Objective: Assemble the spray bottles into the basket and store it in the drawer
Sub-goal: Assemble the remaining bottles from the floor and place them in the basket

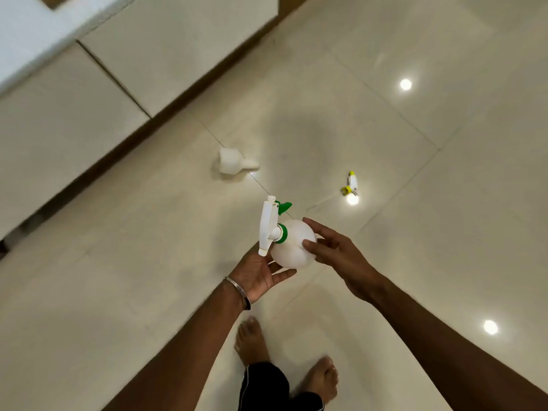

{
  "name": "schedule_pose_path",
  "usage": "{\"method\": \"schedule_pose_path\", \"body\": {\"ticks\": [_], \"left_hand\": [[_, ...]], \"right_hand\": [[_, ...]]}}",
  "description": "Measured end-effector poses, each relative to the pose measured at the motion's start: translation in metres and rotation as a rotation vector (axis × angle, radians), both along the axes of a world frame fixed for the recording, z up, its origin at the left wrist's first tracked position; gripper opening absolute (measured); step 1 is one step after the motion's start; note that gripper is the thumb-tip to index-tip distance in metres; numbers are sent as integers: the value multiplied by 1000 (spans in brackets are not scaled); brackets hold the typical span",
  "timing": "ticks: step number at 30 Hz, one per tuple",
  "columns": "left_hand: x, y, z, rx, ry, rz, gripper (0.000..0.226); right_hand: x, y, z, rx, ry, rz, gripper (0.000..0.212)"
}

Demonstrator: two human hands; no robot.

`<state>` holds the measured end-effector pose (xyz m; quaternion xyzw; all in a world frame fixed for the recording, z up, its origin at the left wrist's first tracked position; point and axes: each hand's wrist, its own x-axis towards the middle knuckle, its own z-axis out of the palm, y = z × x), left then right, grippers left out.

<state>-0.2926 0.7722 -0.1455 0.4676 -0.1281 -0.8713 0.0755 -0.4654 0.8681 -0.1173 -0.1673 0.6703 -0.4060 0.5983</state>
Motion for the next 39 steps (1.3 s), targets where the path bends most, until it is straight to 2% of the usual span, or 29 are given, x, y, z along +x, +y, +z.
{"method": "schedule_pose_path", "body": {"ticks": [3, 8, 15, 21, 32, 35, 39], "left_hand": [[21, -45, 39, -44, -9, 37, 31], [56, -114, 102, -163, -25, 103, 45], [113, -206, 185, -232, -46, 240, 37], [159, -277, 261, -310, -137, 334, 37], [239, -400, 387, -375, -319, 536, 37], [262, -431, 409, -382, -356, 599, 31], [293, -470, 429, -388, -372, 683, 13]], "right_hand": [[17, -51, 34, -17, 54, 73, 50], [46, -133, 88, -62, 90, 181, 50], [90, -244, 174, -162, 91, 315, 51], [133, -331, 241, -253, 137, 436, 29], [222, -498, 347, -371, 104, 587, 21], [247, -536, 369, -397, 97, 617, 23], [281, -585, 392, -403, 78, 668, 27]]}}
